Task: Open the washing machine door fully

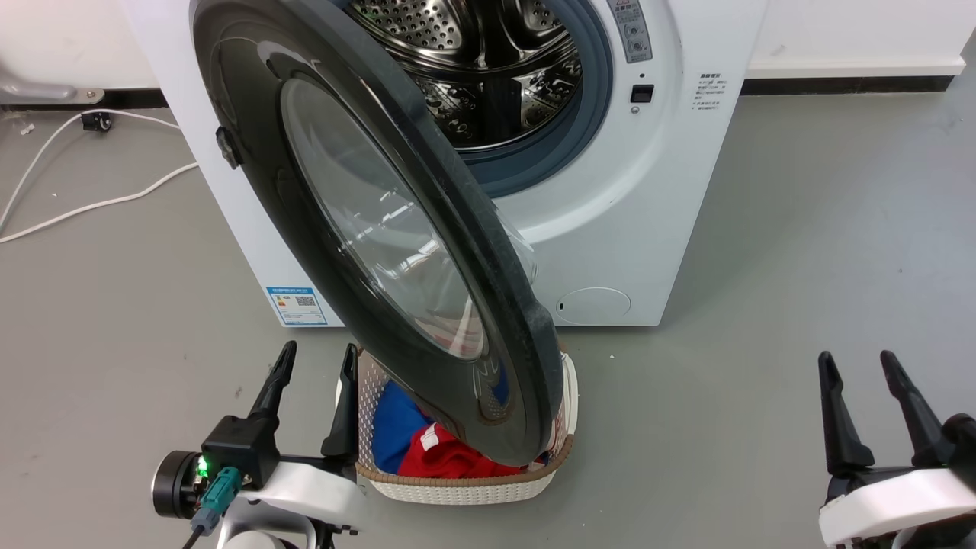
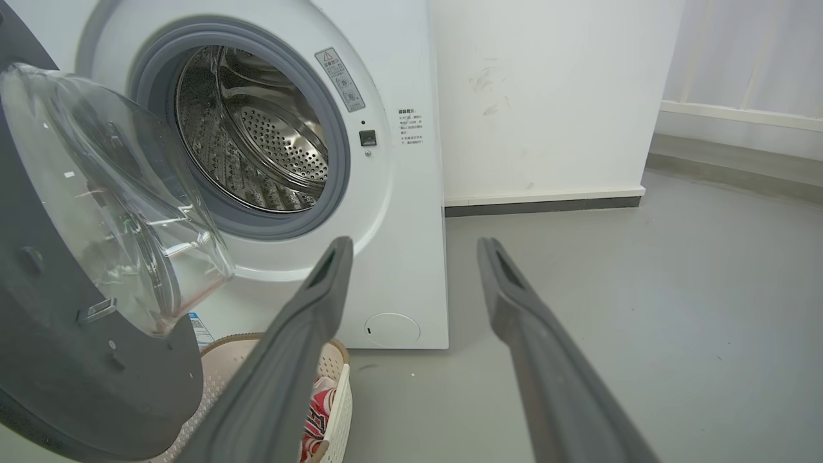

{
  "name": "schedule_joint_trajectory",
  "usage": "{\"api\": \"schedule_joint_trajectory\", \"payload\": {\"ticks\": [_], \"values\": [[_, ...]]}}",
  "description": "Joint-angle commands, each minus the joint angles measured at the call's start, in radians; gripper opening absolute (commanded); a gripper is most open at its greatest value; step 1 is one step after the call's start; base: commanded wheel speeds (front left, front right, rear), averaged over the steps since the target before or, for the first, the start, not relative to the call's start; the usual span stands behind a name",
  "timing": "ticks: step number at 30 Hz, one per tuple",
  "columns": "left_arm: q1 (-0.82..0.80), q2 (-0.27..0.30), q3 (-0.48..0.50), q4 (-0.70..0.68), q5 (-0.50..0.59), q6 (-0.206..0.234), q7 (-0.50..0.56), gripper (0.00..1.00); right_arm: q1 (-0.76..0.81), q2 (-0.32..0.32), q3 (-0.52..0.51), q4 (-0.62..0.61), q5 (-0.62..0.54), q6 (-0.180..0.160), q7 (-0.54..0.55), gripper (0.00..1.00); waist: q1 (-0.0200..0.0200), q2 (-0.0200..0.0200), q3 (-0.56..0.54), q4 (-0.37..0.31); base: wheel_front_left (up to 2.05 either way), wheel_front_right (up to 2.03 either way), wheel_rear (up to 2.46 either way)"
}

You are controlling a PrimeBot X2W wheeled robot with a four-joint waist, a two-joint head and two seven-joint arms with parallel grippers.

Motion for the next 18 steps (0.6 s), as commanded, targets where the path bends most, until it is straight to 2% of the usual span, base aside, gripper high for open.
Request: {"api": "schedule_joint_trajectory", "payload": {"ticks": [1,18], "values": [[-0.004,-0.001,0.001,0.005,0.002,-0.003,-0.003,1.00,0.013,0.005,0.003,0.005,-0.005,0.000,-0.002,1.00,0.0000,0.0000,-0.001,0.000,0.00,0.00,0.00],[-0.010,-0.001,-0.001,0.037,-0.002,-0.004,-0.003,1.00,-0.003,-0.010,0.040,0.036,-0.069,0.000,-0.010,1.00,0.0000,0.0000,-0.006,0.002,0.00,0.00,0.00]]}}
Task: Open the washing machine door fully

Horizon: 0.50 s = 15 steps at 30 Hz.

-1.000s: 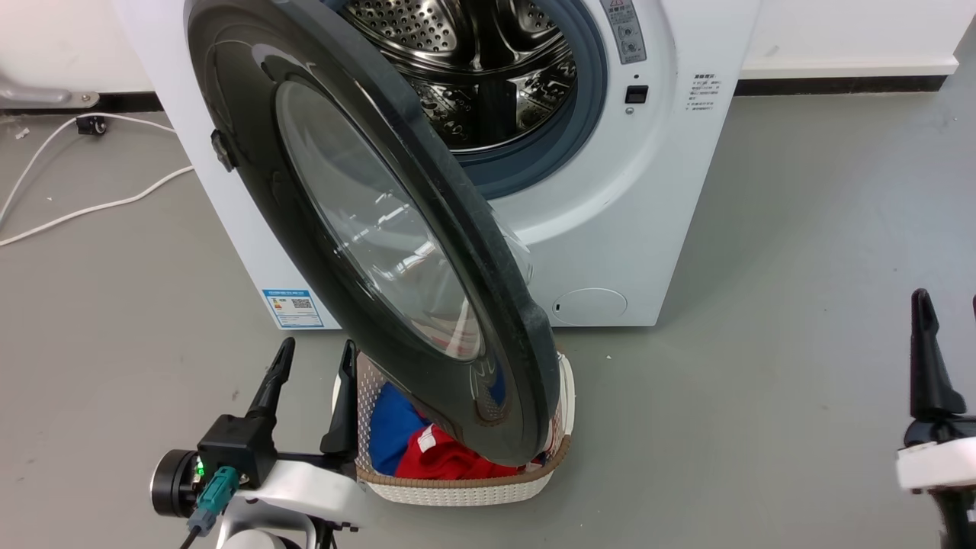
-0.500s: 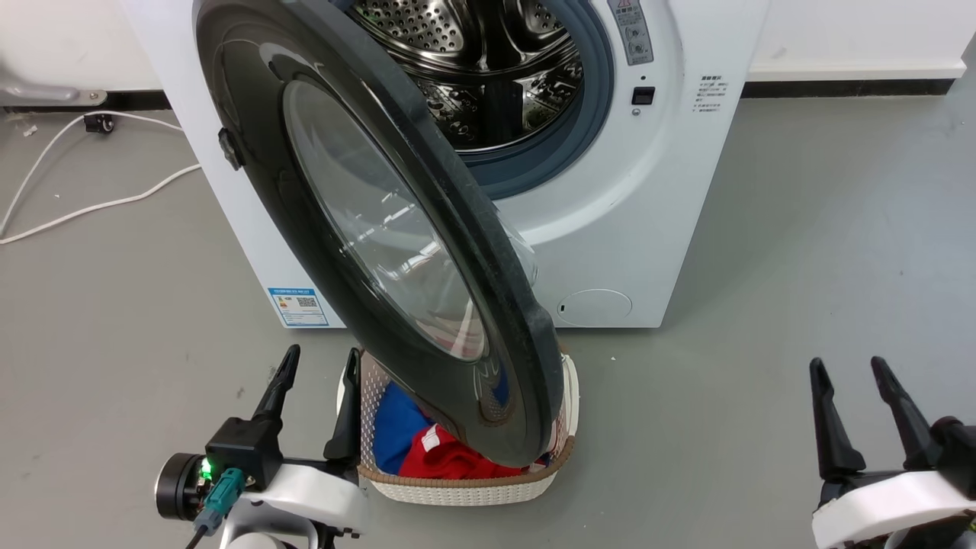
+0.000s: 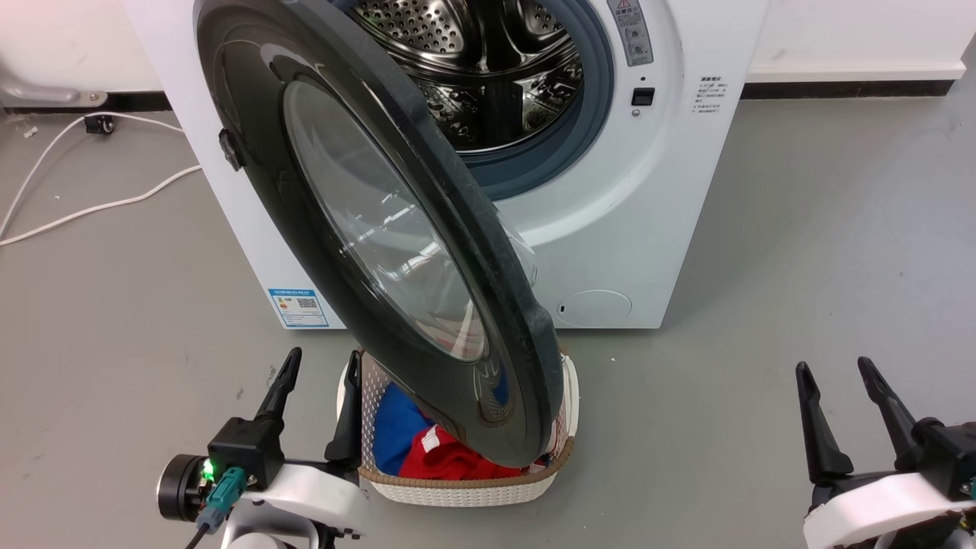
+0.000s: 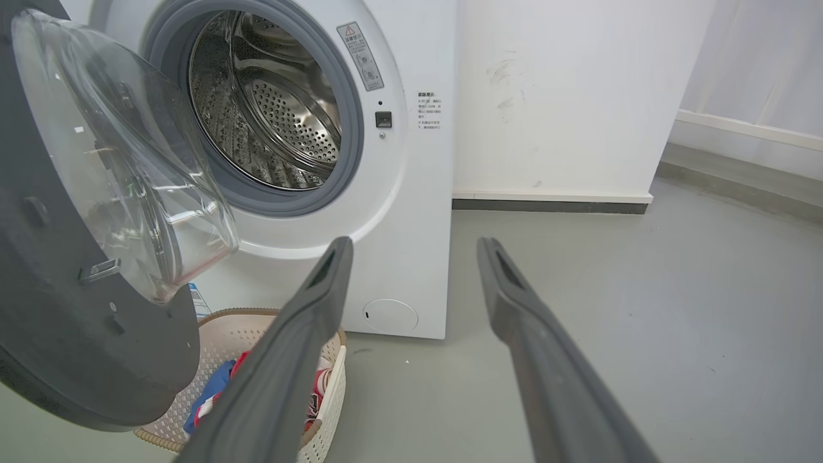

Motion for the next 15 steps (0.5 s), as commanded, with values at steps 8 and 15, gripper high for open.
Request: {"api": "schedule_joint_trajectory", "payload": {"ticks": [8,15], "values": [[-0.010,-0.001,0.001,0.009,-0.010,0.001,-0.003,0.00,0.002,0.006,0.000,-0.003,-0.003,0.000,0.006,1.00,0.0001,0.0000,0.002,-0.001,0.00,0.00,0.00],[-0.015,-0.001,-0.007,0.010,-0.026,-0.004,-0.003,0.00,-0.007,0.007,-0.010,0.003,-0.004,0.000,-0.002,1.00,0.0001,0.0000,0.009,0.011,0.00,0.00,0.00]]}}
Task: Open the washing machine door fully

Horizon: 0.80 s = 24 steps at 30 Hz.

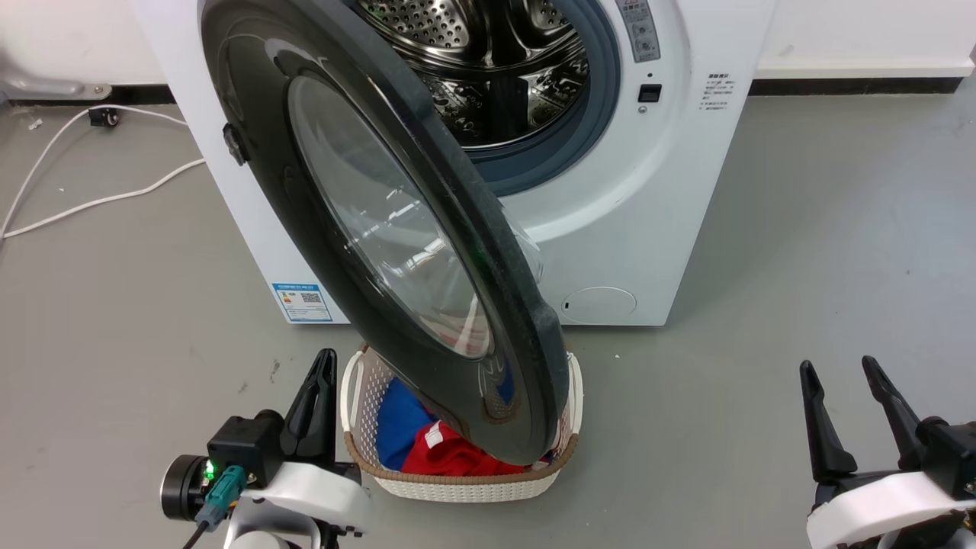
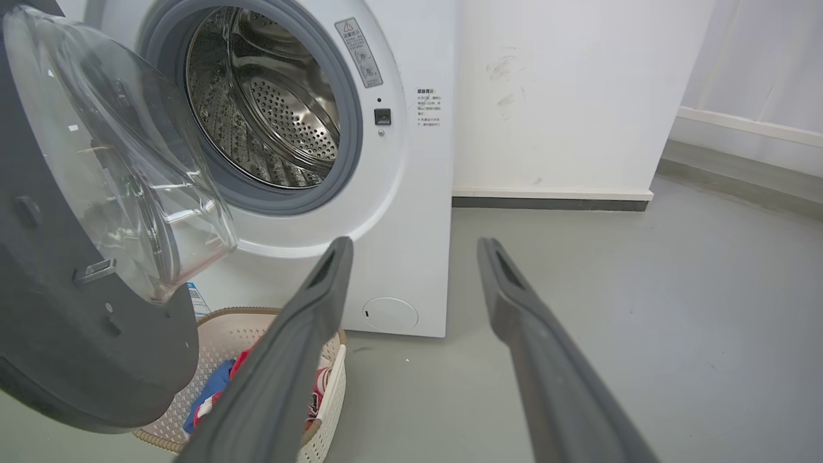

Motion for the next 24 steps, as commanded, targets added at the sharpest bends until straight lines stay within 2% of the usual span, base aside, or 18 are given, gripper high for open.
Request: {"api": "schedule_joint_trajectory", "payload": {"ticks": [1,8,14,18,24], "values": [[-0.015,-0.001,-0.002,-0.008,-0.008,0.002,-0.003,0.00,-0.008,0.002,-0.003,0.004,-0.004,0.000,-0.005,1.00,0.0000,0.0000,0.002,0.005,0.00,0.00,0.00],[-0.076,-0.001,-0.020,-0.104,-0.021,0.030,-0.003,0.00,-0.019,-0.003,-0.012,0.007,-0.007,0.000,-0.009,1.00,0.0000,0.0000,0.008,0.023,0.00,0.00,0.00],[-0.167,-0.001,-0.047,-0.250,-0.016,0.068,-0.003,0.00,-0.024,-0.002,-0.018,0.006,-0.009,0.000,-0.008,1.00,0.0000,0.0000,0.012,0.032,0.00,0.00,0.00],[-0.236,-0.001,-0.098,-0.374,-0.016,0.094,-0.002,0.00,-0.024,0.001,-0.020,0.005,-0.010,0.000,-0.003,1.00,0.0000,0.0000,0.014,0.031,0.00,0.00,0.00],[-0.335,-0.001,-0.225,-0.519,-0.024,0.119,0.021,0.00,-0.022,0.006,-0.020,0.007,-0.011,0.000,0.000,1.00,0.0000,0.0000,0.013,0.025,0.00,0.00,0.00]]}}
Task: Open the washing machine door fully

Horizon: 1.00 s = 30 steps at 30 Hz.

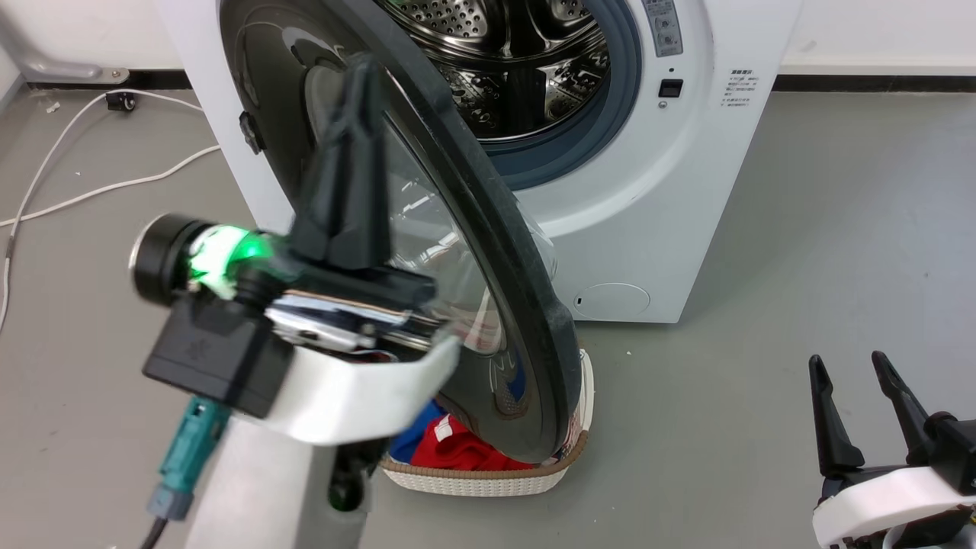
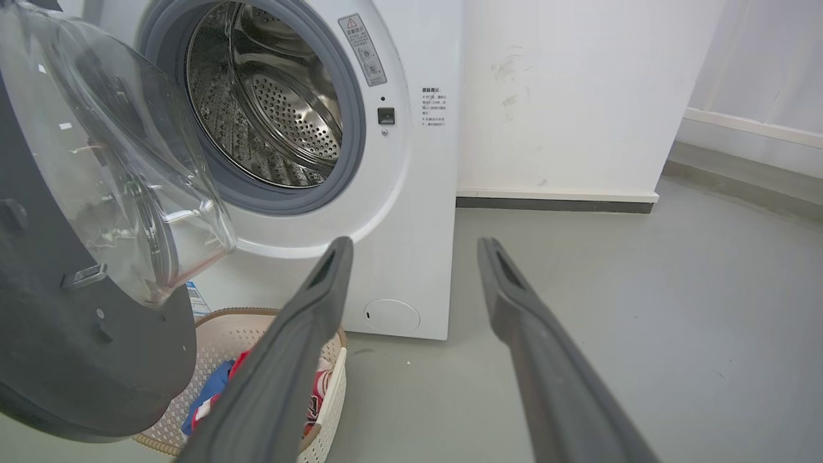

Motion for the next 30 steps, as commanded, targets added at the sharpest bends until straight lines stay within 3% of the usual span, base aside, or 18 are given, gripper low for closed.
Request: {"api": "schedule_joint_trajectory", "payload": {"ticks": [1,10,21,24,30], "values": [[-0.028,-0.001,-0.041,-0.024,-0.012,0.002,0.013,0.00,-0.010,0.006,0.000,0.002,-0.002,0.000,0.003,1.00,-0.0001,0.0000,-0.002,-0.003,0.00,0.00,0.00],[-0.026,-0.001,-0.287,-0.035,-0.103,-0.009,0.130,0.00,-0.007,0.013,0.005,0.008,0.003,0.000,-0.001,1.00,-0.0001,0.0000,0.002,-0.025,0.00,0.00,0.00],[0.117,0.002,-0.586,0.120,-0.226,-0.073,0.343,0.00,-0.009,0.018,-0.004,0.016,0.008,0.000,-0.001,1.00,-0.0001,0.0000,0.021,-0.028,0.00,0.00,0.00],[0.138,0.013,-0.612,0.231,-0.216,-0.065,0.348,0.00,-0.019,0.019,0.004,0.024,0.012,0.000,-0.005,1.00,-0.0001,0.0000,0.030,-0.036,0.00,0.00,0.00],[0.104,0.009,-0.550,0.352,-0.203,-0.011,0.263,0.00,-0.023,0.024,0.007,0.035,0.015,0.000,-0.011,1.00,-0.0001,0.0000,0.034,-0.046,0.00,0.00,0.00]]}}
